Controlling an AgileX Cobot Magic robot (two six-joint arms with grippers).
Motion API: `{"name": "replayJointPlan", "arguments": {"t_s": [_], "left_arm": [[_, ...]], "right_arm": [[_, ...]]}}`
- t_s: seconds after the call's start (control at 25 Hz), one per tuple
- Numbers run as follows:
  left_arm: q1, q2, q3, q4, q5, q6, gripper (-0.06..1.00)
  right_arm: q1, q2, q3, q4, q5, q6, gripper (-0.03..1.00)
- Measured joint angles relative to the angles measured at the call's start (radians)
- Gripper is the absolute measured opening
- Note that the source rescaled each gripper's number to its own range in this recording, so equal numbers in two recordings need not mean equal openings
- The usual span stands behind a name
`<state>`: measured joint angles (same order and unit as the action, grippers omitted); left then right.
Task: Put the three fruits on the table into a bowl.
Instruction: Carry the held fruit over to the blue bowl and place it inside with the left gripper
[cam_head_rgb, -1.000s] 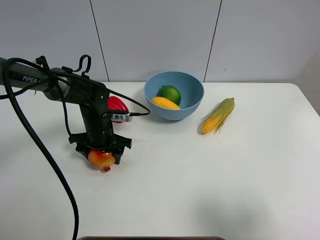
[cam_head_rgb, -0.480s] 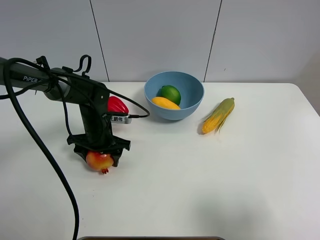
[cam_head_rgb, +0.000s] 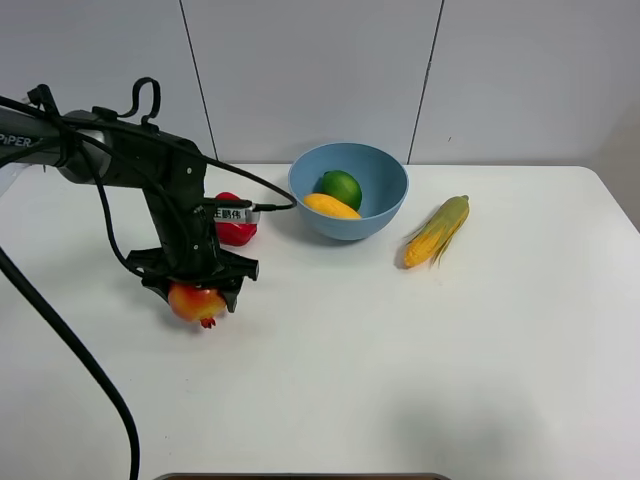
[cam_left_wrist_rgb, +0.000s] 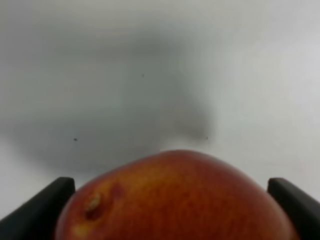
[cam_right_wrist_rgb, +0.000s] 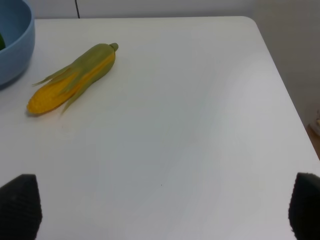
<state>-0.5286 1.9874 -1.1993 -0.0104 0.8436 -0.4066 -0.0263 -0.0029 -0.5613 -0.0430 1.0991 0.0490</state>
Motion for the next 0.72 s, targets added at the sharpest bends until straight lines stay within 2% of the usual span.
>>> {"name": "replayJointPlan", "arguments": {"t_s": [0.24, 0.52, 0.72], "left_arm": [[0.000, -0.070, -0.016, 0.000, 0.002, -0.001, 0.01], [-0.001, -0.106, -0.125, 0.001, 0.037, 0.000, 0.01], [-0.001, -0.109, -0.140, 0.001, 0.054, 0.000, 0.01]], "right_arm": [[0.000, 0.000, 0.000, 0.000, 0.000, 0.000, 1.00], [0.000, 0.000, 0.000, 0.000, 0.000, 0.000, 1.00], [0.000, 0.000, 0.000, 0.000, 0.000, 0.000, 1.00]]}}
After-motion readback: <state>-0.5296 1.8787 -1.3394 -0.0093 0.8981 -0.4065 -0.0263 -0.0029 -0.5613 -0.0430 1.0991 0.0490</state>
